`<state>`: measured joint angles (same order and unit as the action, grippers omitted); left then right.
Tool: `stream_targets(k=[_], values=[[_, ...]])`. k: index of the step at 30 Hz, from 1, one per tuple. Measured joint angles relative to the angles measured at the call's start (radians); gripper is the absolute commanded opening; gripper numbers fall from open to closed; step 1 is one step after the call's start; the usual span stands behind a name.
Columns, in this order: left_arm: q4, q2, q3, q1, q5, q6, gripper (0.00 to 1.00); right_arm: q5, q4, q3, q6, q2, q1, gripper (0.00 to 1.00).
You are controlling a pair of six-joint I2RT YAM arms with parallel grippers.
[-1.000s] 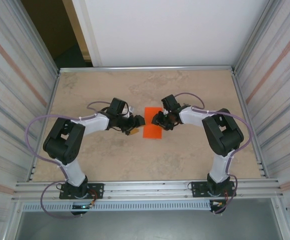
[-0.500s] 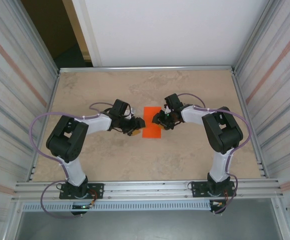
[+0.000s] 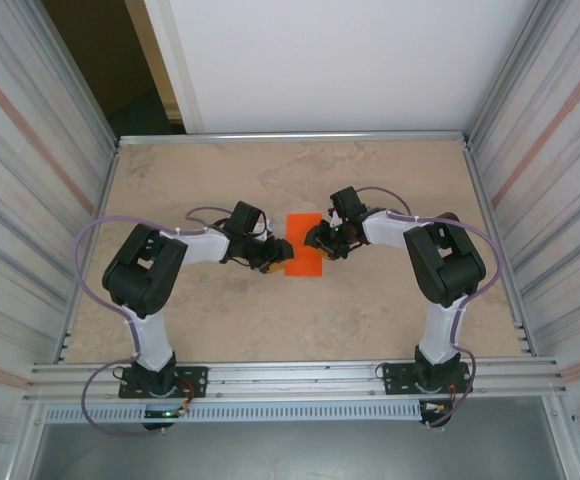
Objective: Fold a paper plane with a square sheet of paper (pick it up from the middle)
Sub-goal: Third fold the triangle at the center of the table.
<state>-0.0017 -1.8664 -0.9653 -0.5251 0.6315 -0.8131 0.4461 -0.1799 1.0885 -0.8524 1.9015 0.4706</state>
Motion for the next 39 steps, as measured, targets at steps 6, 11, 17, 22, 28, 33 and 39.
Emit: stream_targets(k=[6,11,17,22,28,33,39], values=[[0.033,-0.023,-0.007,-0.002,0.036,0.001,0.36,0.000,0.000,0.000,0.000,0.001,0.000,0.41],[0.063,-0.027,-0.022,0.003,0.066,0.000,0.32,0.004,0.000,0.000,0.000,0.002,-0.002,0.41],[0.070,-0.053,-0.057,0.024,0.075,0.003,0.28,0.004,0.000,0.000,0.000,0.002,-0.002,0.41],[0.047,-0.079,-0.082,0.029,0.075,0.011,0.23,0.004,0.000,0.000,0.000,0.002,-0.002,0.41],[0.020,-0.100,-0.097,0.029,0.074,0.023,0.11,0.010,0.007,0.000,0.001,0.001,-0.002,0.50],[0.014,-0.099,-0.102,0.040,0.074,0.023,0.04,-0.003,0.022,-0.010,0.027,-0.021,0.001,0.59],[-0.003,-0.091,-0.102,0.050,0.071,0.019,0.00,-0.109,-0.004,-0.022,0.114,-0.135,0.002,0.73]])
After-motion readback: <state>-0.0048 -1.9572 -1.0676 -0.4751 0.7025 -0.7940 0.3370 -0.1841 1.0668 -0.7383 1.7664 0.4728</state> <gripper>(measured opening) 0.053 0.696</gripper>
